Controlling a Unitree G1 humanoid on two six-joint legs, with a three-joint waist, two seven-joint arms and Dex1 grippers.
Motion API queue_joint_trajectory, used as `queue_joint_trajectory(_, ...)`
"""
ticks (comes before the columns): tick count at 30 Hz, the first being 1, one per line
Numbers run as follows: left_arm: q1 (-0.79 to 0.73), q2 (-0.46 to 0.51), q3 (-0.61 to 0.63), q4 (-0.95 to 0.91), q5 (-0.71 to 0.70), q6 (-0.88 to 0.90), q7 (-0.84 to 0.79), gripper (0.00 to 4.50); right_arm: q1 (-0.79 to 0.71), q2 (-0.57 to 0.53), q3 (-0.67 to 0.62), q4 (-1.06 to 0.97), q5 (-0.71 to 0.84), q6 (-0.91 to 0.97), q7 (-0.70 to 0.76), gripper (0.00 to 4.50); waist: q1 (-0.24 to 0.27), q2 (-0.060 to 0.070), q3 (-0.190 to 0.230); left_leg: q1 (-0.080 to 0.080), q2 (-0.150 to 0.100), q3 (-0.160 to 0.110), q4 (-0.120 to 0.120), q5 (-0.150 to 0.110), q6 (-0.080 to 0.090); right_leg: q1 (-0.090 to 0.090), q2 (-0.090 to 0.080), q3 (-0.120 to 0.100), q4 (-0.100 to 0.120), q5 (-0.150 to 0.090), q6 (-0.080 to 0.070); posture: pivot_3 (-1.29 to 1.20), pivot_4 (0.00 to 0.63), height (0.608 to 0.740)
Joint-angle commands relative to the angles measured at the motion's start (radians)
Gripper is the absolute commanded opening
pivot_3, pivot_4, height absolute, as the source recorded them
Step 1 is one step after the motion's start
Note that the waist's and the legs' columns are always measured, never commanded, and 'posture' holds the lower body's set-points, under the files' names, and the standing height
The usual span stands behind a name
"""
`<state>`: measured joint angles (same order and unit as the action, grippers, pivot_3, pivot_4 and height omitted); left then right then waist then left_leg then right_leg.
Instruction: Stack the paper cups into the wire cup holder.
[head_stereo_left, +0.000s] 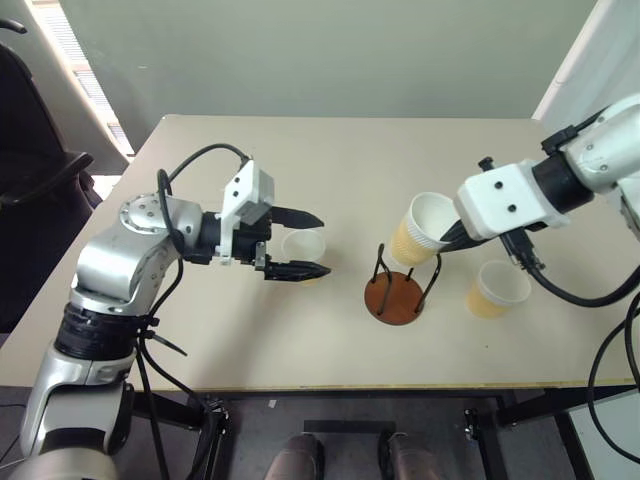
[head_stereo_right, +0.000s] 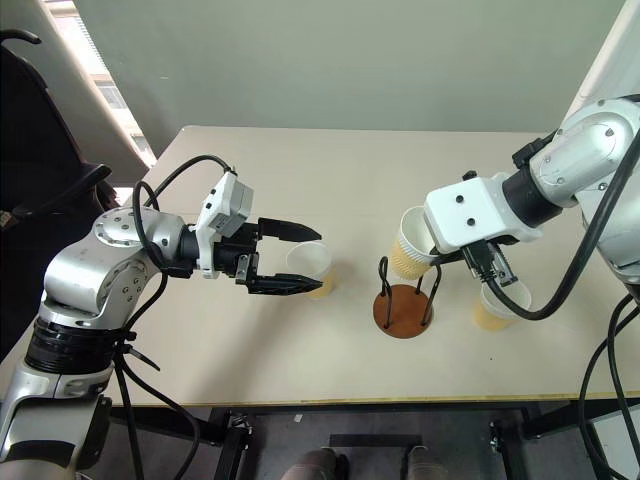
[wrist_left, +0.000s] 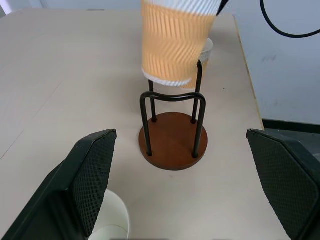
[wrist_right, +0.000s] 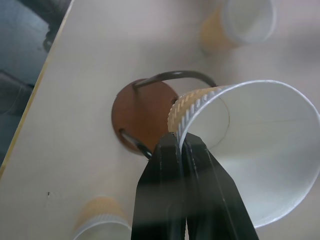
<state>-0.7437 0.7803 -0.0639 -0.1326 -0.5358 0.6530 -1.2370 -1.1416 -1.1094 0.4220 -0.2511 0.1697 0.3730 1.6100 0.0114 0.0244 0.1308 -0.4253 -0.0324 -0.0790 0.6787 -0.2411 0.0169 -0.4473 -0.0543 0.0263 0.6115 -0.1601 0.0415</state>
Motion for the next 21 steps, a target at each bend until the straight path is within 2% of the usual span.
queue_joint_trajectory(1,-0.009,0.008,0.018,-0.016,0.004,-0.020,0.005,4.50,0.005,-0.004,0.011,-0.013,-0.026,-0.044,0.004,0.04,0.000,0.000,0.000,0.000,0.000,0.000,0.000,0.000,0.000,0.000,0.000,0.000,0.000,0.000,0.000,0.00,0.150,0.740)
queue_joint_trajectory(4,-0.003,0.008,0.019,-0.022,0.004,-0.020,0.010,4.50,0.018,0.001,0.020,-0.014,-0.036,-0.056,0.004,0.61,0.000,0.000,0.000,0.000,0.000,0.000,0.000,0.000,0.000,0.000,0.000,0.000,-0.001,0.000,0.000,0.00,0.150,0.740)
queue_joint_trajectory(9,0.002,0.015,0.019,-0.032,0.013,-0.026,0.019,4.50,0.029,0.037,-0.010,-0.004,-0.051,-0.025,-0.012,2.22,-0.001,0.000,0.000,0.000,0.000,0.000,0.000,0.000,0.000,0.000,0.000,0.000,-0.001,0.000,0.001,0.00,0.150,0.740)
queue_joint_trajectory(13,0.006,0.047,-0.005,-0.050,0.099,-0.085,0.050,4.50,0.027,0.084,-0.064,0.024,-0.043,0.053,-0.078,3.59,-0.002,0.000,0.000,0.000,0.000,0.000,0.000,0.000,0.001,0.000,0.000,0.000,0.000,0.001,0.001,0.00,0.150,0.740)
queue_joint_trajectory(21,0.014,0.155,-0.122,-0.167,0.330,-0.132,0.107,4.50,0.008,0.152,-0.217,0.006,0.118,0.395,-0.172,3.59,-0.002,0.000,0.000,-0.001,0.000,0.000,0.001,0.000,0.001,0.000,0.000,0.000,-0.002,0.001,0.000,0.00,0.150,0.740)
